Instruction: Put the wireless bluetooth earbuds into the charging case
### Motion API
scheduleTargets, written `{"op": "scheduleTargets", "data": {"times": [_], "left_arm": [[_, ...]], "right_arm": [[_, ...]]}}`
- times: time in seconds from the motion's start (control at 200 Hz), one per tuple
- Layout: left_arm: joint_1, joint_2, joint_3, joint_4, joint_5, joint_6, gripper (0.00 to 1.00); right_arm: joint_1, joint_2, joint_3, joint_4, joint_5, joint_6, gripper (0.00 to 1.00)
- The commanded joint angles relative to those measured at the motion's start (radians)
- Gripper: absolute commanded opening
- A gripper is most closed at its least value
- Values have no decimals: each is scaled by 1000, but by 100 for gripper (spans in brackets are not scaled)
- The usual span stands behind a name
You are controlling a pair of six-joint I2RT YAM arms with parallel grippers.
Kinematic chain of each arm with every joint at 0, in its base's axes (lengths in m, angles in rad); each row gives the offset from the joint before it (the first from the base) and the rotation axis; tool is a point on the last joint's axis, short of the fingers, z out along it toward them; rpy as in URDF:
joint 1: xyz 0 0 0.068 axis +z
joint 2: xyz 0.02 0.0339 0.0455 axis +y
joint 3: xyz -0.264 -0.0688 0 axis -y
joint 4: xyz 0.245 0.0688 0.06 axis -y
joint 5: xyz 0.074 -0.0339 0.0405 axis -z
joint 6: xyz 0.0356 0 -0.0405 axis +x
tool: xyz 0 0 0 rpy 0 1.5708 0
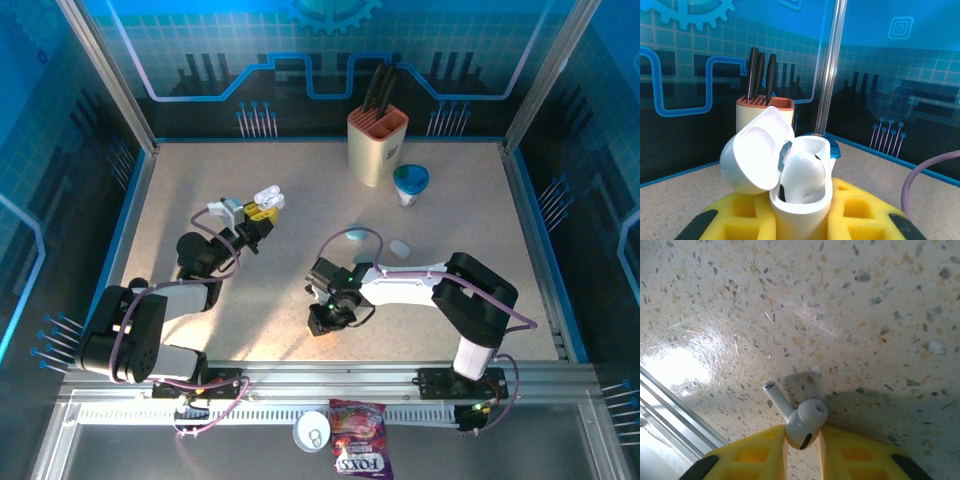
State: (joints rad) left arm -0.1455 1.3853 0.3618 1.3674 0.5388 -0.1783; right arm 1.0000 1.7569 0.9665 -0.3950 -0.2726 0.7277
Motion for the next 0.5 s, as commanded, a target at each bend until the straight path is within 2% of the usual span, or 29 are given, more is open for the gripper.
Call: {"op": "scheduleTargets", "data": {"times": [0.0,0.325,0.495], "left_arm": [[11,-9,-12,32,24,3,7],[11,-8,-15,33,31,-4,7],[11,-10,-21,32,26,-3,7]], "right_arm": [[-15,15,39,-65,50,-48,21],[-87,5,101,-193,151,-153,38],[-95,-40,54,-109,66,-63,51]]}}
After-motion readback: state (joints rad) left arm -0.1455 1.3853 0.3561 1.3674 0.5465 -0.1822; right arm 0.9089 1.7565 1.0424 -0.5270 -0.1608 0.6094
